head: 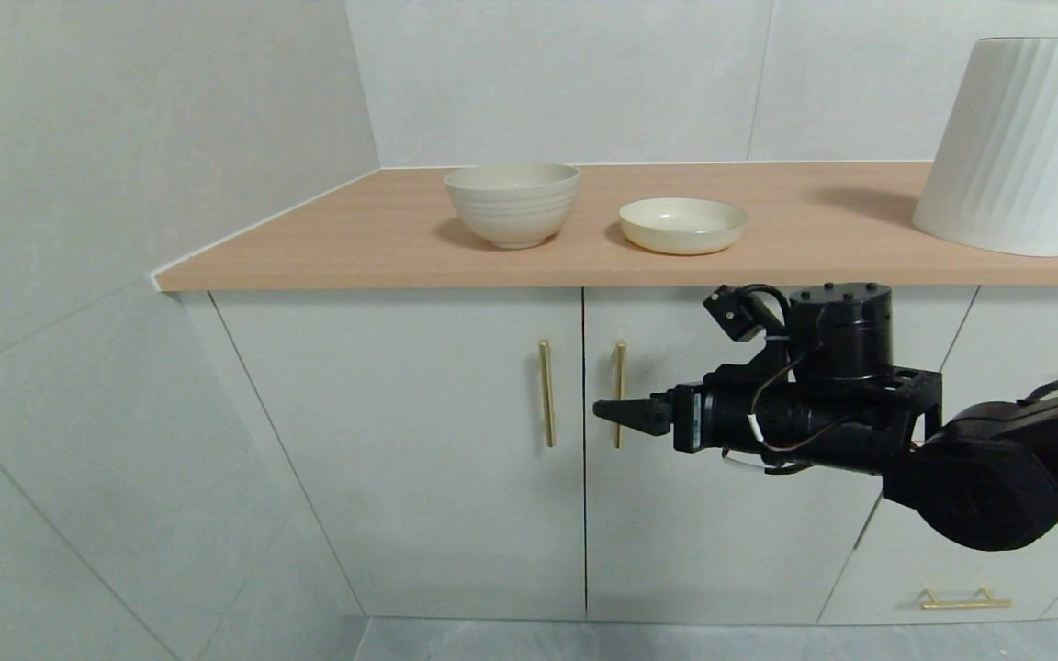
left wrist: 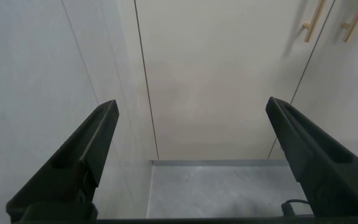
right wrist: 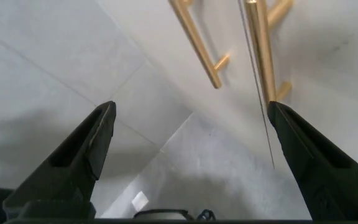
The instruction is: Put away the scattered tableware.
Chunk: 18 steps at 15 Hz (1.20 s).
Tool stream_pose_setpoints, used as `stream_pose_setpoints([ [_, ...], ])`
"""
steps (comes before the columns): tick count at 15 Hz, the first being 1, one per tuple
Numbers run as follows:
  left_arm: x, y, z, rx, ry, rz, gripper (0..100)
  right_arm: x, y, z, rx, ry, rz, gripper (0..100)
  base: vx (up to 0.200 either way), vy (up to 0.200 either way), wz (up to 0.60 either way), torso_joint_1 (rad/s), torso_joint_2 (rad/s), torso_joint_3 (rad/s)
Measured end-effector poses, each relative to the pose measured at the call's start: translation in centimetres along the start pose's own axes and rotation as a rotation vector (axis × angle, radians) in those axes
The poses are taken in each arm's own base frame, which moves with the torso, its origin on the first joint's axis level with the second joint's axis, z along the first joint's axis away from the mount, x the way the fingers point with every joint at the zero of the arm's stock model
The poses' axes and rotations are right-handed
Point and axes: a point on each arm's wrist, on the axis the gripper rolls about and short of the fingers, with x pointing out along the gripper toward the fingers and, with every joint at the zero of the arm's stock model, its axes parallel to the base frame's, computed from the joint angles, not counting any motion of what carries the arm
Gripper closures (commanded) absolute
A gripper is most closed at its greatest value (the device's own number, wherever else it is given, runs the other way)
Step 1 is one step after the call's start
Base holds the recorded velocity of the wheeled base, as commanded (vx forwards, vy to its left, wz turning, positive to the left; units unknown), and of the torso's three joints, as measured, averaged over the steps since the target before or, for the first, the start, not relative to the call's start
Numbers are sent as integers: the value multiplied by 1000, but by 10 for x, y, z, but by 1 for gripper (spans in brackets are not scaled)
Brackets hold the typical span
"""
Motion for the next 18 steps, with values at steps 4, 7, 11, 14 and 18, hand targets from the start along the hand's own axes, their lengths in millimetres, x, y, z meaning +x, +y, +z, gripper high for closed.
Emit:
stream_pose_setpoints([
  [4,0,0,0,0,0,0,0,18,-11,-10,11,-39,-41,0,0,0,0,0,0,0],
  [7,0,0,0,0,0,0,0,28,-16,-13,17,-99,-45,0,0,0,0,0,0,0],
  [11,0,0,0,0,0,0,0,40,-22,-19,57,-113,-38,0,0,0,0,0,0,0],
  [14,0,0,0,0,0,0,0,48,-25,-19,56,-159,-32,0,0,0,0,0,0,0],
  [18,0,0,0,0,0,0,0,56,-25,-26,77,-165,-17,0,0,0,0,0,0,0],
])
